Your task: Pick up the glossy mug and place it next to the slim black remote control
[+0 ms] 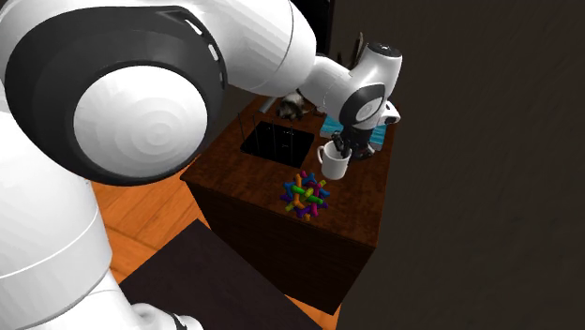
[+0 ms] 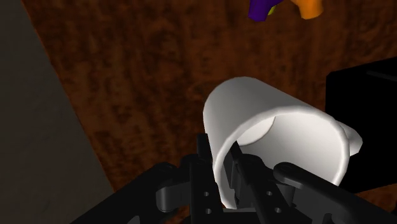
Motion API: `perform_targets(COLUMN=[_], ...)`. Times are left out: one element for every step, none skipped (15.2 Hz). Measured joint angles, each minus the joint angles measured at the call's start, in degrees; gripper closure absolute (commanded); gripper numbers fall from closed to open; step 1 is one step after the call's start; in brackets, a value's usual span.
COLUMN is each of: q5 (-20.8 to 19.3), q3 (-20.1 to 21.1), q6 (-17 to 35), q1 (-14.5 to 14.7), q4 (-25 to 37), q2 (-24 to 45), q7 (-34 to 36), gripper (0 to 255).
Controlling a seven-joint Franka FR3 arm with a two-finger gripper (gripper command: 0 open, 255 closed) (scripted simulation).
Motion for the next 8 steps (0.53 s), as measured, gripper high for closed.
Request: perform_targets(q5=[-0.1, -0.2, -0.3, -0.4, -0.5, -0.6, -0.7, -0.8], q3=[0.0, -0.1, -0.1, -0.1, -0.2, -0.2, -0.2, -0.3], q6=[-0.6, -1.2, -1.8, -2.4, -3.0, -3.7, -4.5, -5.1], q1=[0.0, 0.1, 0.1, 0.1, 0.1, 0.2, 0.1, 0.2], q4=[0.4, 0.6, 0.8, 1.0, 1.3, 1.8, 2.2, 2.5], q2=[-0.2, -0.7, -1.1, -1.4, -1.7, -1.9, -2.3, -2.7], q7=[0.1, 0.3, 0.3, 0.5, 0.6, 0.7, 0.7, 0.9], gripper=[255, 255, 255, 255, 255, 255, 255, 255])
